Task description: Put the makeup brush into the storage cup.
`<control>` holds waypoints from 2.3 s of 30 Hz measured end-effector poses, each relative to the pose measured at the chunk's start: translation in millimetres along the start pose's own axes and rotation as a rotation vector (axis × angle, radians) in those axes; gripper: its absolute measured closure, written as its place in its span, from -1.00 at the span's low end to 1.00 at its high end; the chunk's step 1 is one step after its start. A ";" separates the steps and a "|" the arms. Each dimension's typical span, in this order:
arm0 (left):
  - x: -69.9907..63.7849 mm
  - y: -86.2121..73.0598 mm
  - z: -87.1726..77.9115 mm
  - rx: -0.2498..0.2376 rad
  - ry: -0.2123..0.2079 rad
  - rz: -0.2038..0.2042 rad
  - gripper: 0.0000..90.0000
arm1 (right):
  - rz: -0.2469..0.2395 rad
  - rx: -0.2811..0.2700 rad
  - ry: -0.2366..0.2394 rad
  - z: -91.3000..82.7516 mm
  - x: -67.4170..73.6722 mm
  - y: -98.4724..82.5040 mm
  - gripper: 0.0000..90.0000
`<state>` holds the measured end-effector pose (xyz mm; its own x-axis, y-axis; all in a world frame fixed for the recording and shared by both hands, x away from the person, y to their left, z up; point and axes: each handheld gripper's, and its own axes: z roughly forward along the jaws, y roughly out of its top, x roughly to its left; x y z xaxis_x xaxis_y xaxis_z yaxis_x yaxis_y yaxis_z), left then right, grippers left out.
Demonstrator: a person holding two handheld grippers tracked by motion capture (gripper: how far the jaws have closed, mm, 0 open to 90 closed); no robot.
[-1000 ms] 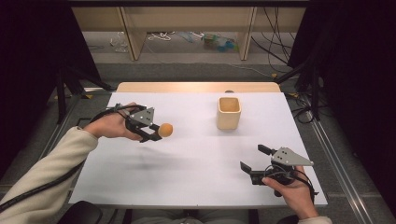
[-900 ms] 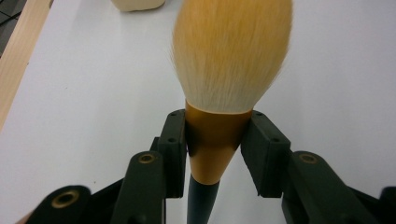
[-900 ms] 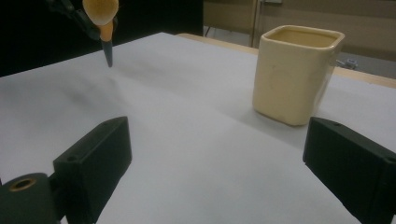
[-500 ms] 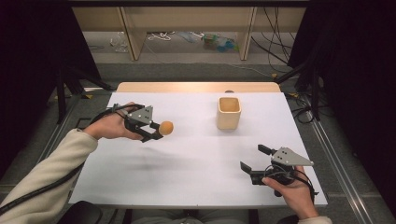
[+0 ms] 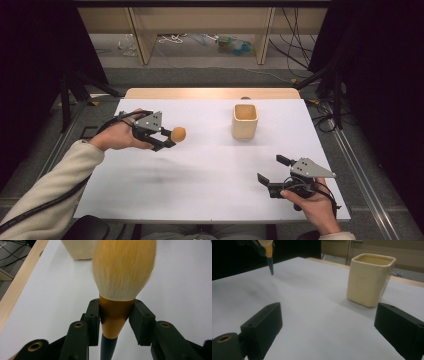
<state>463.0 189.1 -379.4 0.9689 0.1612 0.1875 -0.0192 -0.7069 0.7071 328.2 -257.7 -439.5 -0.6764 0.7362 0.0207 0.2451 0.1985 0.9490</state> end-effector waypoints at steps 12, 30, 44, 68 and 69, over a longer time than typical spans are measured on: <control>-0.9 3.4 3.3 -0.055 0.004 -0.022 0.38 | -0.001 -0.001 0.000 -0.1 -0.2 -0.1 -0.80; 0.4 5.4 1.2 -0.125 0.033 -0.058 0.38 | -0.001 0.018 -0.002 -1.6 -0.6 0.3 -0.80; -0.3 5.5 2.3 -0.199 0.050 -0.095 0.38 | 0.000 0.012 0.002 -1.2 -0.7 0.1 -0.80; -2.0 5.6 4.5 -0.300 0.079 -0.163 0.38 | 0.029 0.008 0.017 -0.2 0.9 -0.5 -0.80; -1.9 5.7 4.5 -0.302 0.077 -0.165 0.38 | 0.029 0.008 0.017 -0.2 0.9 -0.5 -0.80</control>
<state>462.1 181.6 -378.8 0.9437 0.3162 0.0970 0.0528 -0.4336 0.8996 327.3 -257.3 -439.9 -0.6807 0.7306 0.0535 0.2703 0.1826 0.9453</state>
